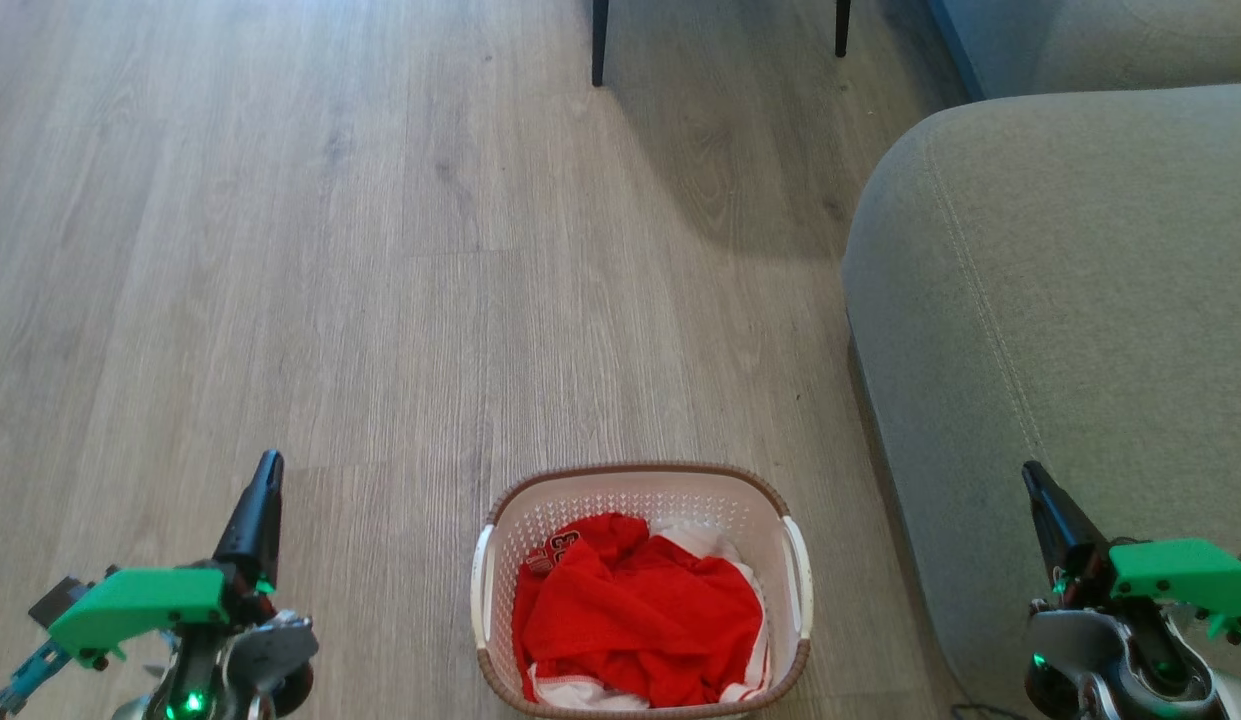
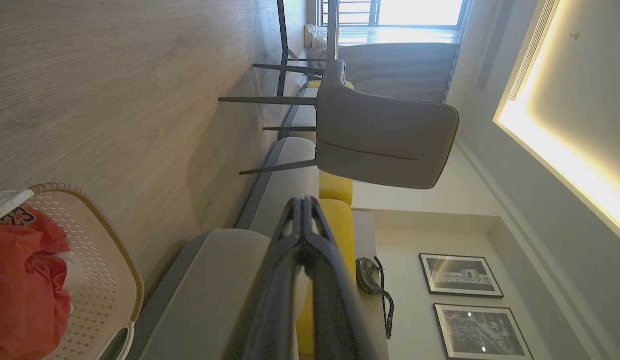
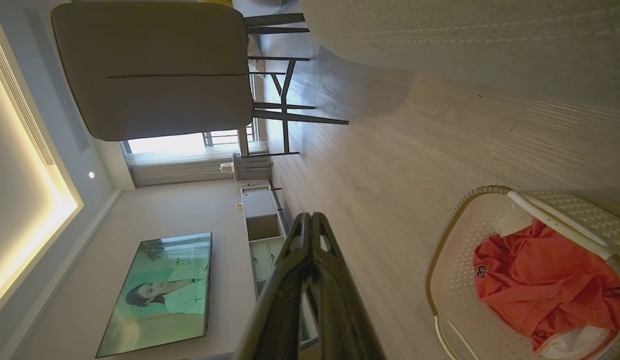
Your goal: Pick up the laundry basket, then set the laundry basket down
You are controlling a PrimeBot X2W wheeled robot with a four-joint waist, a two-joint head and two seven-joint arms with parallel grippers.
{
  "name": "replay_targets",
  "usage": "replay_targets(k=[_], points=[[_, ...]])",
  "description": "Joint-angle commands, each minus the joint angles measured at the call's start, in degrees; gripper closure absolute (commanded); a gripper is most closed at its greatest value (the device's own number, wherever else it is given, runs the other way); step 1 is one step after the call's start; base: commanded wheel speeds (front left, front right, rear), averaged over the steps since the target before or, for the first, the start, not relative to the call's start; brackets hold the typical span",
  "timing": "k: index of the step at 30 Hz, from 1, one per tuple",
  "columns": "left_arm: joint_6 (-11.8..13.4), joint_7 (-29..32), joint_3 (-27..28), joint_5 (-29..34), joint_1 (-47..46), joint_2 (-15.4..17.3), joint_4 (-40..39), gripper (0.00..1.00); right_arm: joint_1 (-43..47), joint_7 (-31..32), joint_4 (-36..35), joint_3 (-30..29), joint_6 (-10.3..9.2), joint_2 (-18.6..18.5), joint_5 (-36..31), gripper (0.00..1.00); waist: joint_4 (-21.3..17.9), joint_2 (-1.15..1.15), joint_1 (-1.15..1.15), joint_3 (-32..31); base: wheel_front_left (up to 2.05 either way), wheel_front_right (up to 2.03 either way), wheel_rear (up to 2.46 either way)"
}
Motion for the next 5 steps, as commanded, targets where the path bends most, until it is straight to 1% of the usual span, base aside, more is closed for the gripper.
replay_targets(k=[1,5], points=[[-0.38,0.27,2.03,0.37,-3.42,0.27,-1.67,1.0,-2.66,0.31,-1.81,0.86,0.41,-0.23,-0.32,1.0,0.0,0.0,0.0,0.0,0.0,0.0,0.0],[-0.38,0.3,2.07,0.4,-3.42,0.25,-1.67,1.0,-2.66,0.35,-1.81,0.82,0.41,-0.21,-0.35,1.0,0.0,0.0,0.0,0.0,0.0,0.0,0.0]])
